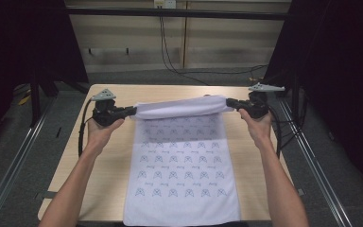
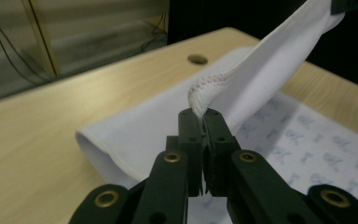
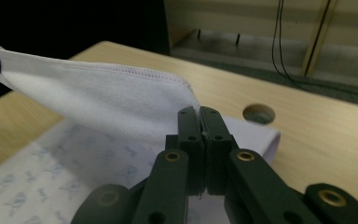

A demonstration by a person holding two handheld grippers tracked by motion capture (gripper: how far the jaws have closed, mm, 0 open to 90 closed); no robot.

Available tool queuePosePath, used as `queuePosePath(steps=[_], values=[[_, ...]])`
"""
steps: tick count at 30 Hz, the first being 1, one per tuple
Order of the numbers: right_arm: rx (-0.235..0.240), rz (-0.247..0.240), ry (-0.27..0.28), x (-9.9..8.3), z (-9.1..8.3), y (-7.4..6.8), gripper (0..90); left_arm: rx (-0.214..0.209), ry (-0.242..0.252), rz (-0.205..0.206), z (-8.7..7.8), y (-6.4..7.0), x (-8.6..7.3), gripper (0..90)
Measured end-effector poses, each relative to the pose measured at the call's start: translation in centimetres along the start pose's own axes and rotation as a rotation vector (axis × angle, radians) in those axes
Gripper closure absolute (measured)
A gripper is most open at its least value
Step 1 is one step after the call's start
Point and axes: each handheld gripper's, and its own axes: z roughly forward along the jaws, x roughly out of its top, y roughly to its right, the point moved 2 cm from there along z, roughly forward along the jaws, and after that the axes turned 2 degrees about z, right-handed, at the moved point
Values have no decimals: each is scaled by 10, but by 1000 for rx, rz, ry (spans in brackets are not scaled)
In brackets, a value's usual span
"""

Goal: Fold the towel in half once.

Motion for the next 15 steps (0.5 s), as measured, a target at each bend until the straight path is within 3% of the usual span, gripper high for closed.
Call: queuePosePath(steps=[3, 5, 6, 10, 15], values=[[12, -52, 31, 11, -22, -16, 886, -15, 32, 41, -25, 12, 15, 877], [25, -58, 49, 11, -32, -24, 886, -40, 78, 31, -41, 25, 15, 878], [43, -58, 79, 8, -42, -31, 886, -42, 82, 34, -47, 30, 13, 878], [92, -80, 105, -2, -67, -45, 886, -76, 90, 57, -64, 45, 4, 878], [101, -121, 140, 0, -95, -63, 886, -89, 108, 94, -86, 63, 17, 877]])
